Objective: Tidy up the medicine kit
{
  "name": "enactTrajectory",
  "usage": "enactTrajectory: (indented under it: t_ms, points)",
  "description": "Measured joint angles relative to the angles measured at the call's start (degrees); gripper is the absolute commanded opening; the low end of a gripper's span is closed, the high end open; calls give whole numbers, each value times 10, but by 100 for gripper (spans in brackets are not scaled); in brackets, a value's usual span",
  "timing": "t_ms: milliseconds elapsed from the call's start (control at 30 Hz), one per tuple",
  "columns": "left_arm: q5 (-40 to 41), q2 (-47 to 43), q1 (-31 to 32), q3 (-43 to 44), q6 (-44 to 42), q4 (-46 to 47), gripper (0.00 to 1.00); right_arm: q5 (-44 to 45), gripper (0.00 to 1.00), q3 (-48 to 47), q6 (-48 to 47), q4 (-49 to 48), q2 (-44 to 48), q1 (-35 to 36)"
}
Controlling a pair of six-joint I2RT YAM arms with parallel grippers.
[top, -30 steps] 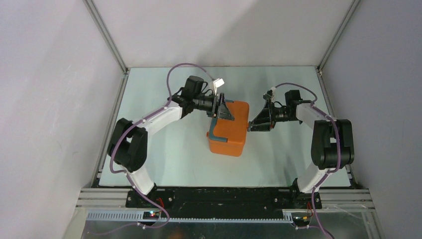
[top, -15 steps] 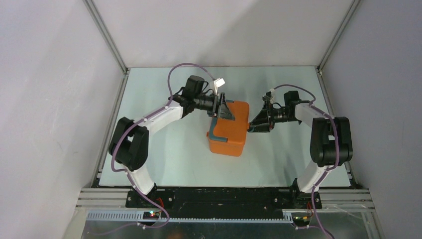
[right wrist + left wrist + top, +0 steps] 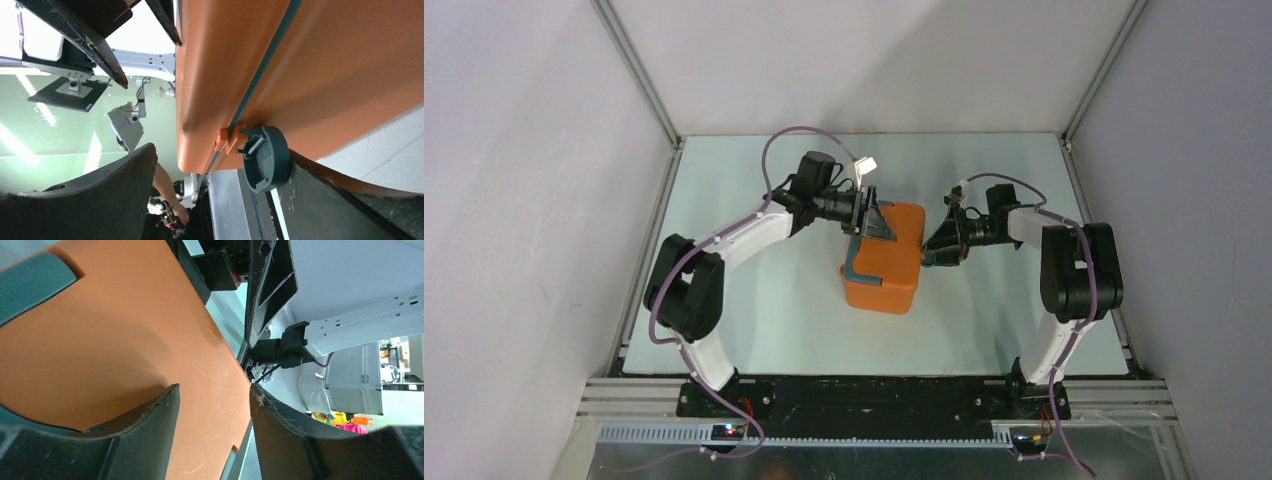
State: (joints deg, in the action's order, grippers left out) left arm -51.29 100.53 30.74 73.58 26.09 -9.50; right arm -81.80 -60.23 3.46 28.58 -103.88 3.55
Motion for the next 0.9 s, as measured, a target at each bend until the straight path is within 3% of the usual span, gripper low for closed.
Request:
enactTrajectory:
  t_ms: [233,533,767,900]
  points:
    - [-5,4,0,1,0,4,62,-39,86,-1,-35,17,-11,8]
    - [-6,14,11,6,0,17,62,-37,83,-53,-264,254,-30,-40]
    - [-6,18,19,8,0,26,61,-48,80,-59,-317,311,-30,-64]
    - [-5,19,24,8,0,30,61,-47,71,-59,-320,310,-30,-61]
